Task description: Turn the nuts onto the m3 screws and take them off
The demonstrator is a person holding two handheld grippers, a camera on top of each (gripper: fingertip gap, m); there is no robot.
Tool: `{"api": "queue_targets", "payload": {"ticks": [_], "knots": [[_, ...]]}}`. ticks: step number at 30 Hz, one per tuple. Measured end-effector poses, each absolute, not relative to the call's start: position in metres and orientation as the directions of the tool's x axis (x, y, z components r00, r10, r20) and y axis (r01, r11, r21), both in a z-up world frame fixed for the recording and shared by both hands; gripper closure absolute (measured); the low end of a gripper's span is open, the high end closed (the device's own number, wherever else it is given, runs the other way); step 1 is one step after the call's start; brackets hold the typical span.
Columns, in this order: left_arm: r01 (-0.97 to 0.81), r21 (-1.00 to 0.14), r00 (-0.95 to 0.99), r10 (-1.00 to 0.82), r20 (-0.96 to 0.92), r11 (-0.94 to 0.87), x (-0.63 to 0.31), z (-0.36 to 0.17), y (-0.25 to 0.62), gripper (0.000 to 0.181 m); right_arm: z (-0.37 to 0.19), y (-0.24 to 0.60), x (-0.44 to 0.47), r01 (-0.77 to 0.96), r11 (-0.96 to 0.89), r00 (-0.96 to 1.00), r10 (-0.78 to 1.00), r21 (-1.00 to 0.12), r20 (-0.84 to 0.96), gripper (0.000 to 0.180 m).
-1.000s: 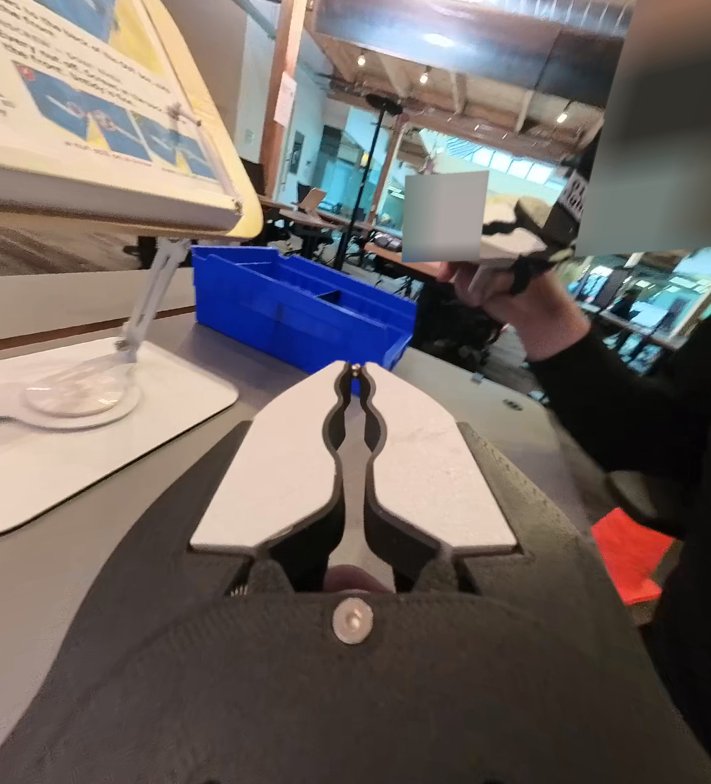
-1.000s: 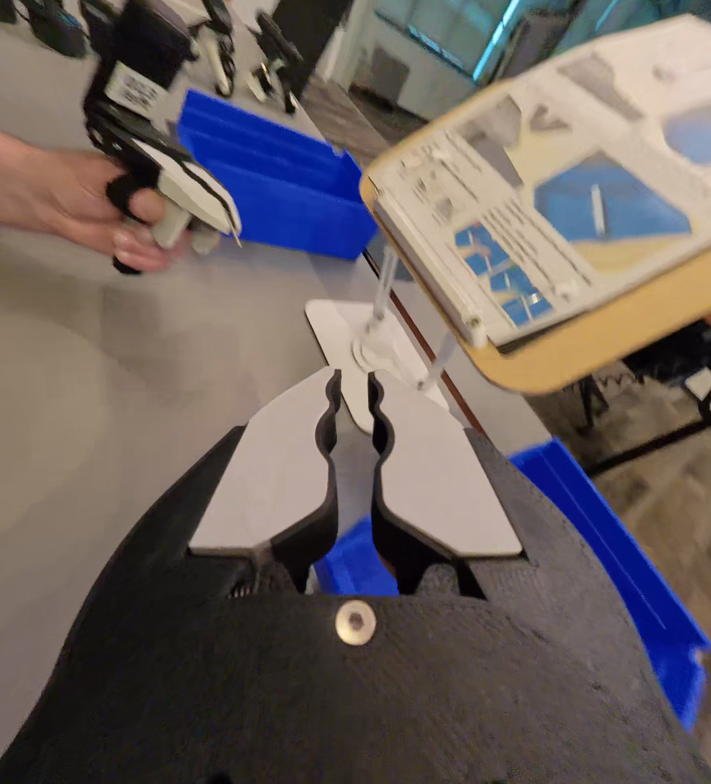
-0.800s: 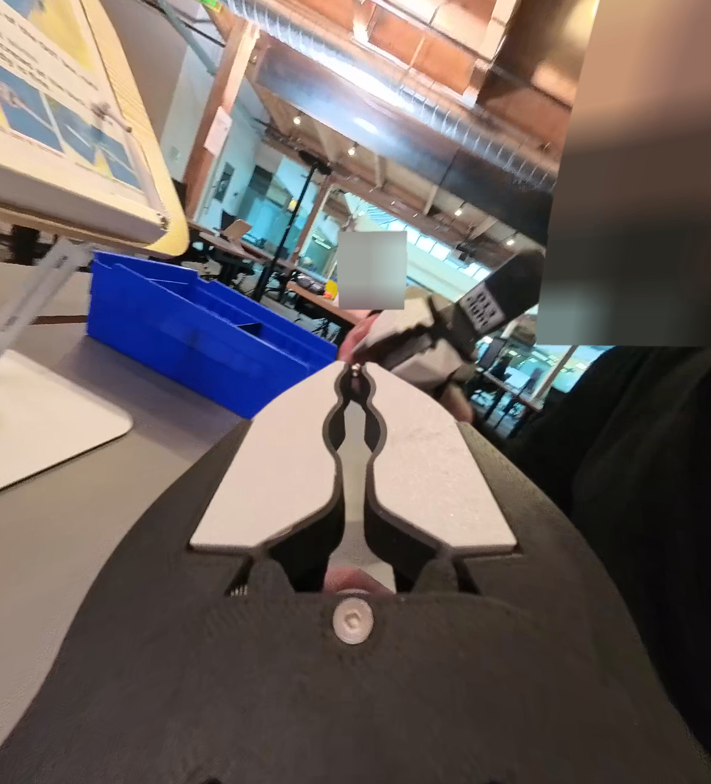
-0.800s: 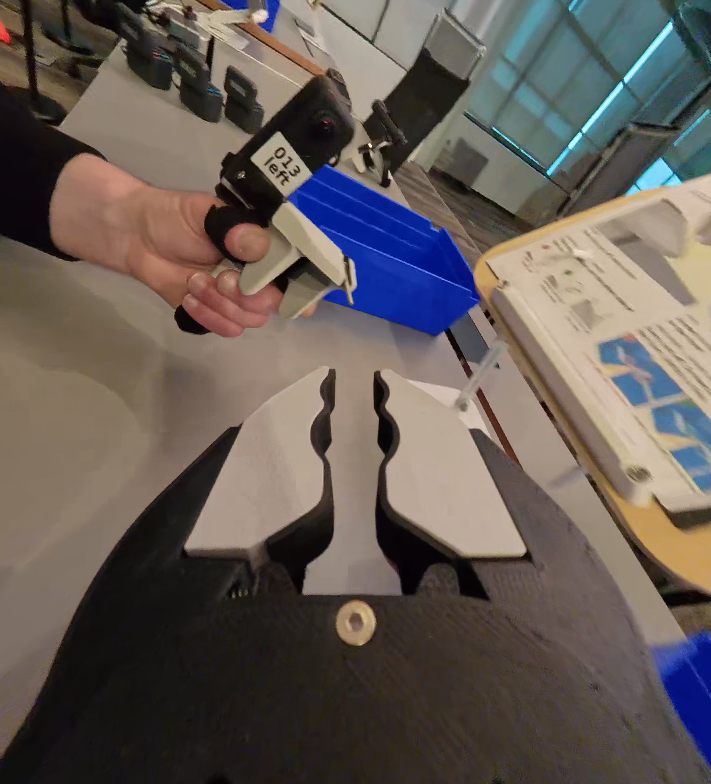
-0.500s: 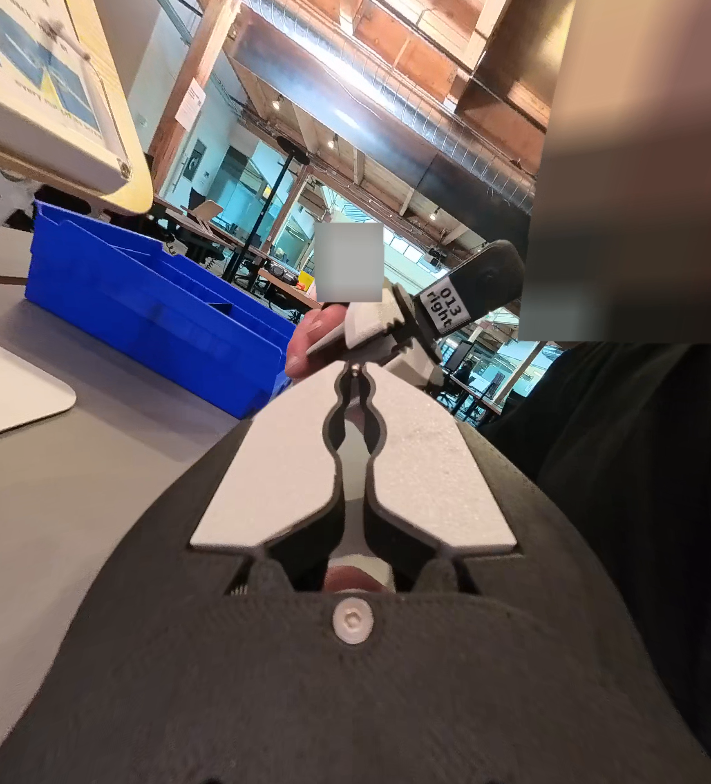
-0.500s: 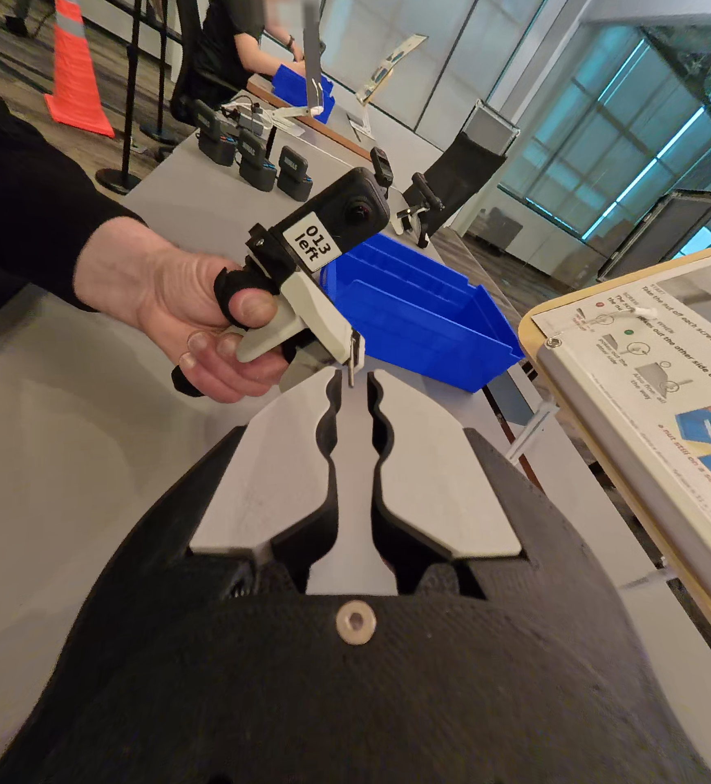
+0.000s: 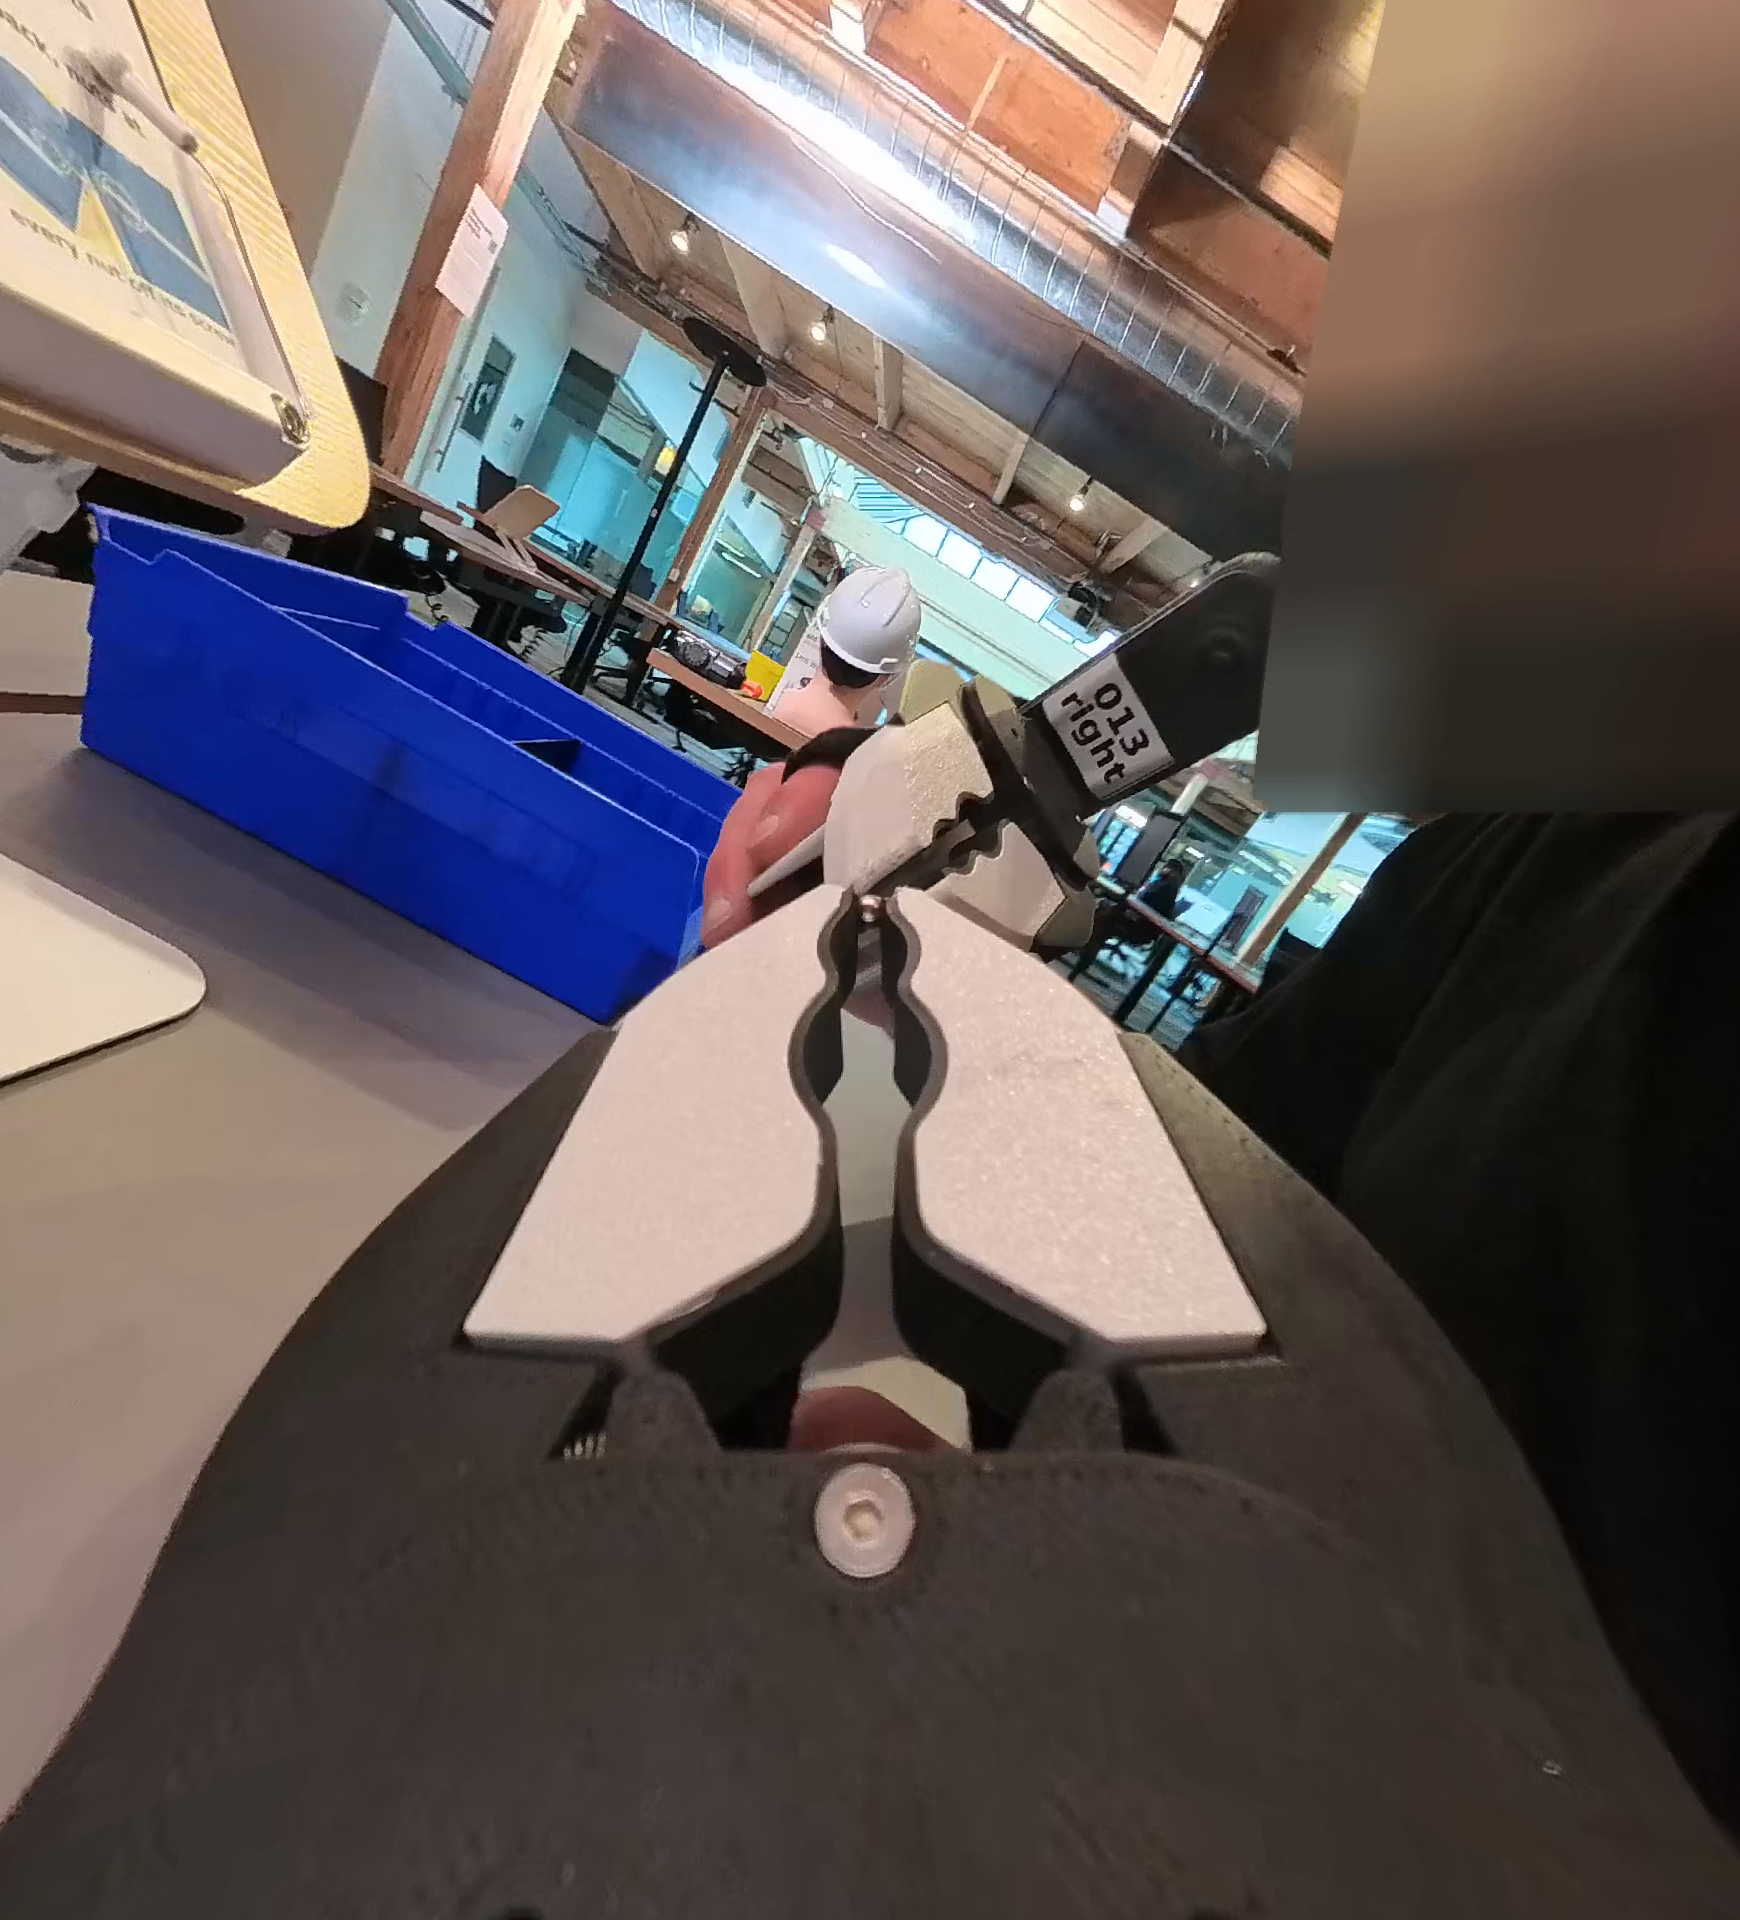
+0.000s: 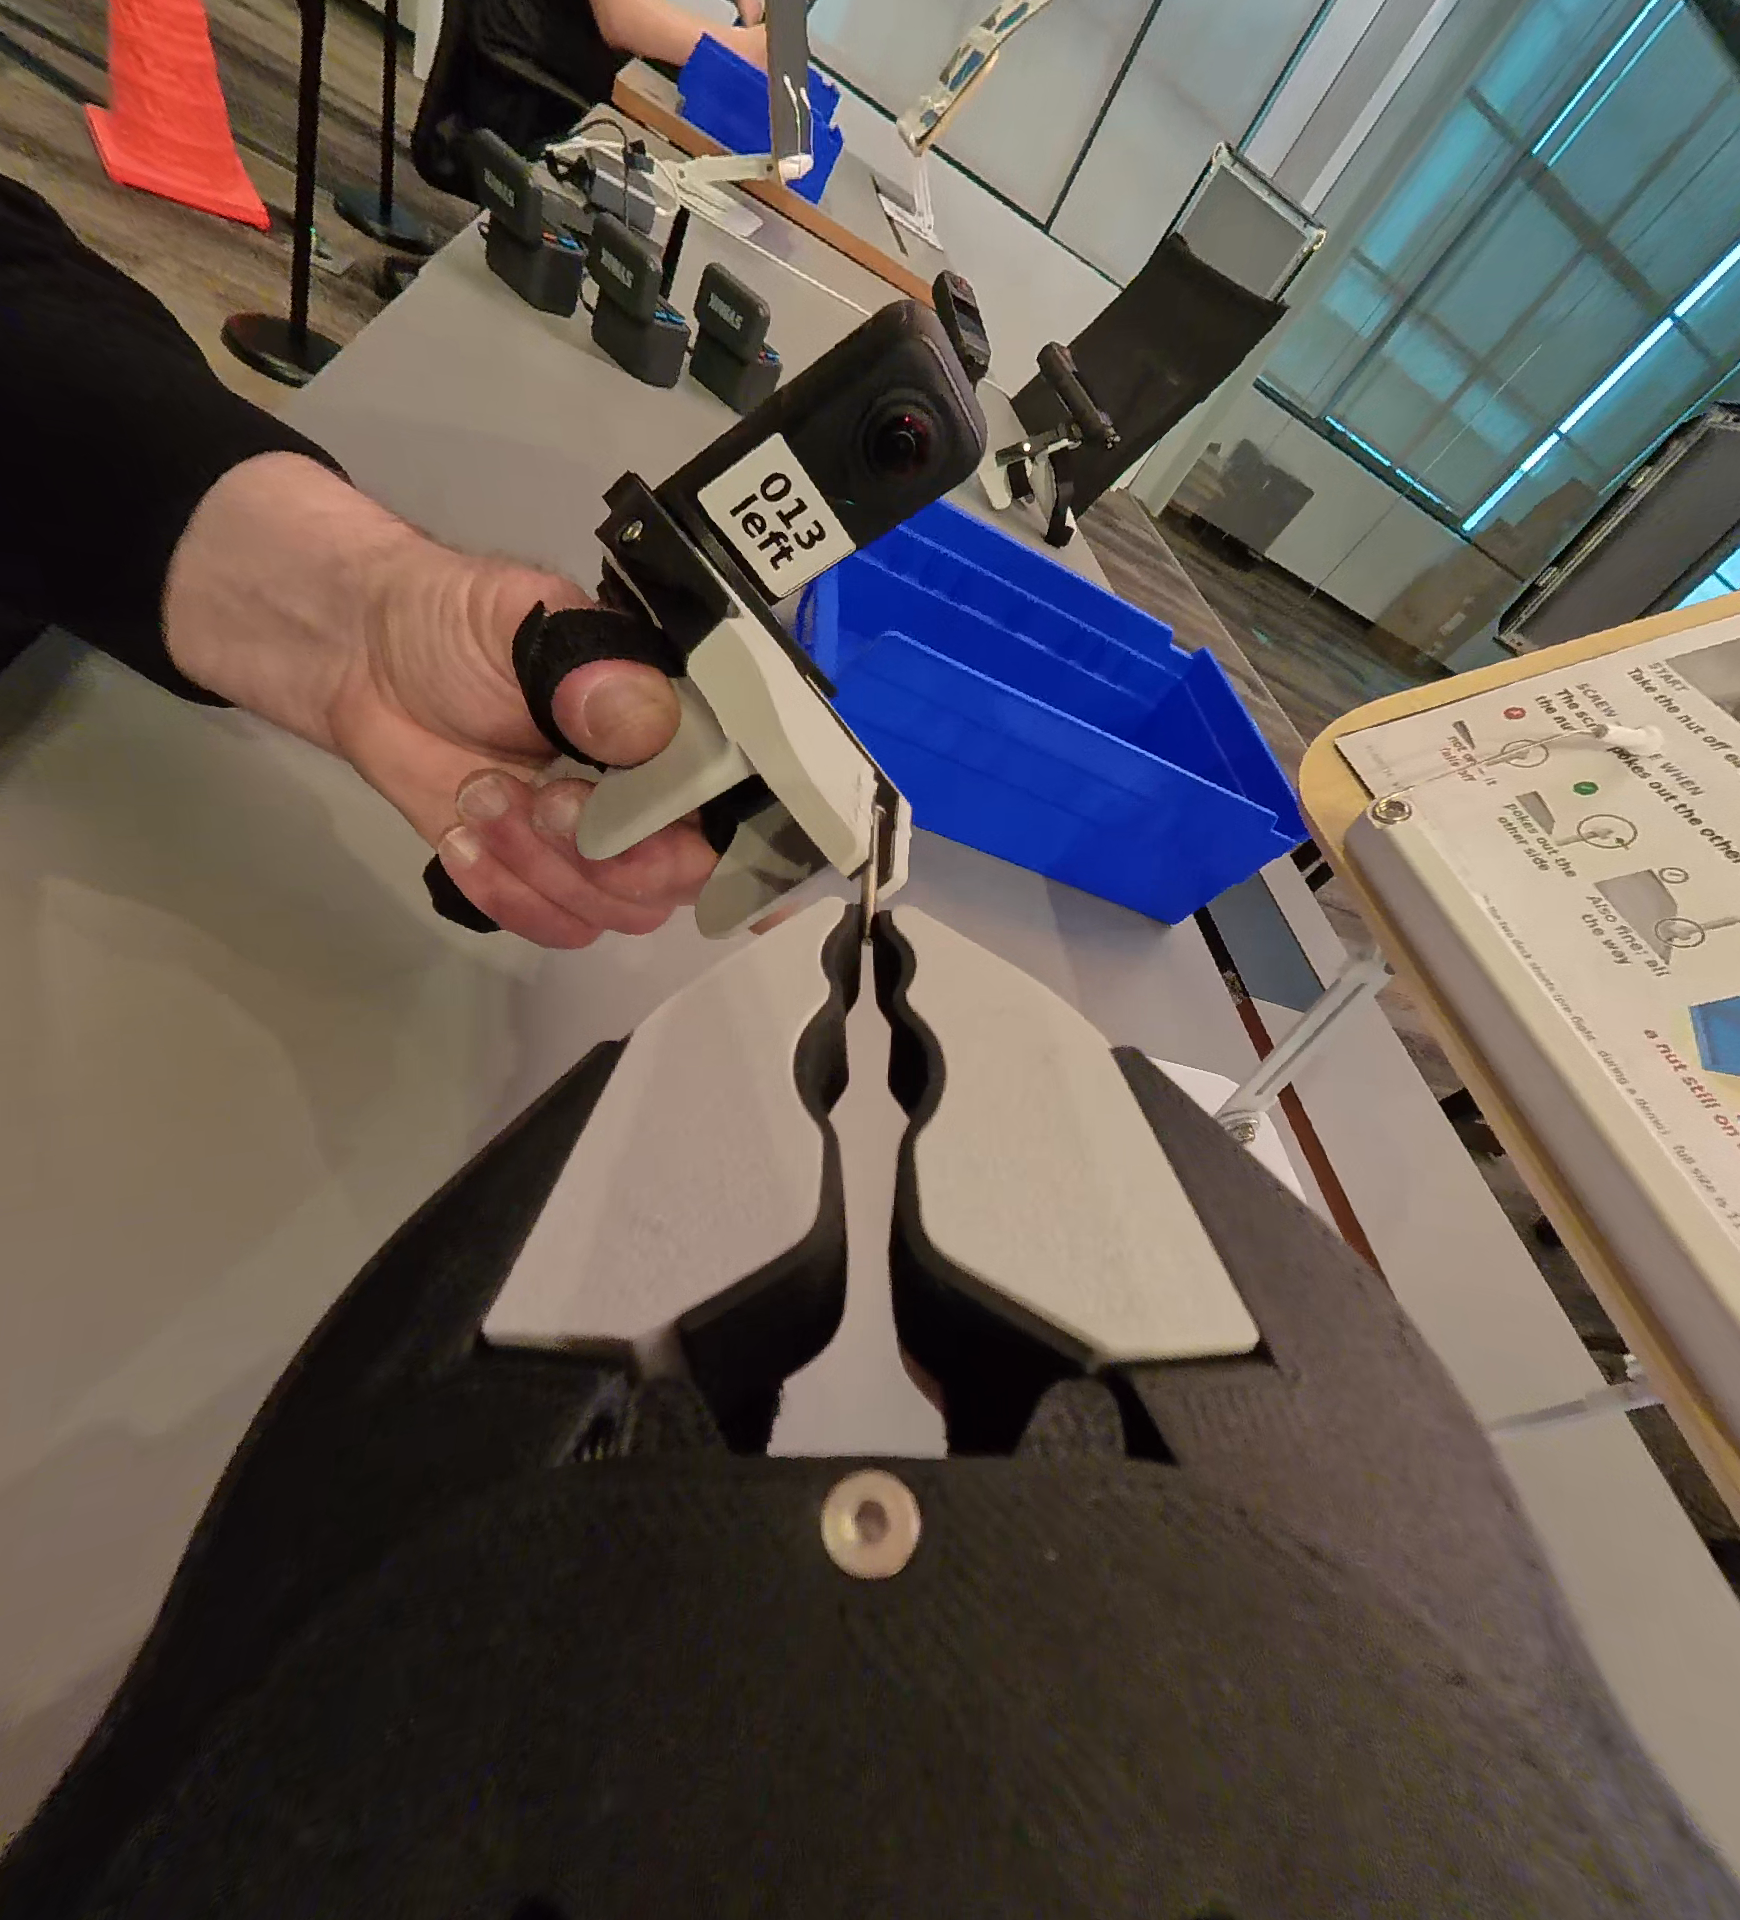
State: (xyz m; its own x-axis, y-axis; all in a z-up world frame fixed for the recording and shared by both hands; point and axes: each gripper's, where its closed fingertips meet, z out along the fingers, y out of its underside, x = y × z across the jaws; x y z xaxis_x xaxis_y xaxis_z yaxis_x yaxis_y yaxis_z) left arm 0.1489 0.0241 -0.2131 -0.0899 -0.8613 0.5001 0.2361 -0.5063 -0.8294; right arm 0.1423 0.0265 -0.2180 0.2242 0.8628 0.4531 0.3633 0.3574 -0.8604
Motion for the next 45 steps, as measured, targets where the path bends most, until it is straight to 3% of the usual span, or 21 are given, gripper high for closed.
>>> {"api": "queue_targets", "payload": {"ticks": [1, 5, 7, 10, 14, 21, 25, 28, 38, 45], "knots": [[0.241, -0.833, -0.092, -0.866, 0.491, -0.498, 0.148, -0.212, 0.023, 0.177, -0.217, 0.026, 0.143, 0.358, 0.356, 0.228, 0.864, -0.864, 0.45, 0.177], [0.34, -0.834, -0.06, -0.895, 0.442, -0.434, 0.129, -0.197, 0.033, 0.149, -0.204, 0.032, 0.162, 0.362, 0.348, 0.285, 0.842, -0.865, 0.458, 0.178], [0.312, -0.87, 0.01, -0.915, 0.404, -0.381, 0.119, -0.204, 0.041, 0.154, -0.191, 0.047, 0.192, 0.405, 0.334, 0.36, 0.797, -0.851, 0.485, 0.177], [0.321, -0.891, 0.084, -0.928, 0.363, -0.32, 0.101, -0.212, 0.051, 0.181, -0.171, 0.087, 0.263, 0.51, 0.27, 0.505, 0.675, -0.817, 0.538, 0.177], [0.244, -0.932, 0.205, -0.926, 0.318, -0.266, 0.094, -0.237, 0.062, 0.181, -0.164, 0.143, 0.365, 0.593, 0.079, 0.659, 0.525, -0.802, 0.539, 0.177], [0.145, -0.962, 0.26, -0.929, 0.262, -0.231, 0.1, -0.252, 0.061, 0.181, -0.246, 0.215, 0.448, 0.698, -0.294, 0.679, 0.562, -0.653, 0.473, 0.177], [0.106, -0.973, 0.271, -0.936, 0.226, -0.205, 0.099, -0.25, 0.06, 0.176, -0.283, 0.228, 0.46, 0.739, -0.401, 0.656, 0.611, -0.541, 0.443, 0.177], [0.102, -0.974, 0.284, -0.932, 0.225, -0.204, 0.094, -0.25, 0.062, 0.174, -0.296, 0.232, 0.459, 0.729, -0.44, 0.664, 0.642, -0.525, 0.383, 0.177], [0.089, -0.981, 0.343, -0.919, 0.192, -0.171, 0.072, -0.235, 0.068, 0.168, -0.276, 0.222, 0.466, 0.719, -0.425, 0.681, 0.591, -0.55, 0.432, 0.172], [-0.03, -0.998, 0.527, -0.85, 0.024, -0.047, 0.021, -0.209, 0.084, 0.168, -0.205, 0.167, 0.415, 0.722, -0.185, 0.64, 0.544, -0.666, 0.543, 0.179]]}}
